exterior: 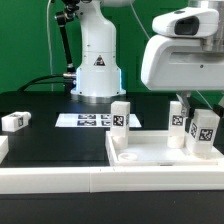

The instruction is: Assemble square table

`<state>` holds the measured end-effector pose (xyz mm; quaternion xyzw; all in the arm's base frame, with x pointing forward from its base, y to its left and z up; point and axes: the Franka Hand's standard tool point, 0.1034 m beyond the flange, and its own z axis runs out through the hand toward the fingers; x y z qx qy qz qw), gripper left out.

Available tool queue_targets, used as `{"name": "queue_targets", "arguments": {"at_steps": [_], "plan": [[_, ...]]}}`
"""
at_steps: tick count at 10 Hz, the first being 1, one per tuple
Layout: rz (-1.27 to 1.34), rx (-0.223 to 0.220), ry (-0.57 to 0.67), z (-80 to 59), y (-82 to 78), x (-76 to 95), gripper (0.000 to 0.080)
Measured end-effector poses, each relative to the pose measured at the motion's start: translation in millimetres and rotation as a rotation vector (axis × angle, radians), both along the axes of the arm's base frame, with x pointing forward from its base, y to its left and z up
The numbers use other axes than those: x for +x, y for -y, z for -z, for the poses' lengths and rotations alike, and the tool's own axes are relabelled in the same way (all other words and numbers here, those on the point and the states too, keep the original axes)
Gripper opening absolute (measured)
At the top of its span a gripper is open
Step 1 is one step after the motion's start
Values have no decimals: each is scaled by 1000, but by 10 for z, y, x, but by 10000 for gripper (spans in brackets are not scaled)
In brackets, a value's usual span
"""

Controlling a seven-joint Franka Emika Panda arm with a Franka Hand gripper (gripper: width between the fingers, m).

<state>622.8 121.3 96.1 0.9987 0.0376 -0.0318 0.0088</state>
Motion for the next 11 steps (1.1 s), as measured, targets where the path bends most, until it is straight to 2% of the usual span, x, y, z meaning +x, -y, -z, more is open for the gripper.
{"name": "queue_targets", "arguments": {"at_steps": [1, 3, 11], "plan": [[12, -1, 0, 0, 0, 0, 287], [30, -1, 1, 0, 0, 0, 287], [656, -26, 16, 11, -2, 0, 288]]}}
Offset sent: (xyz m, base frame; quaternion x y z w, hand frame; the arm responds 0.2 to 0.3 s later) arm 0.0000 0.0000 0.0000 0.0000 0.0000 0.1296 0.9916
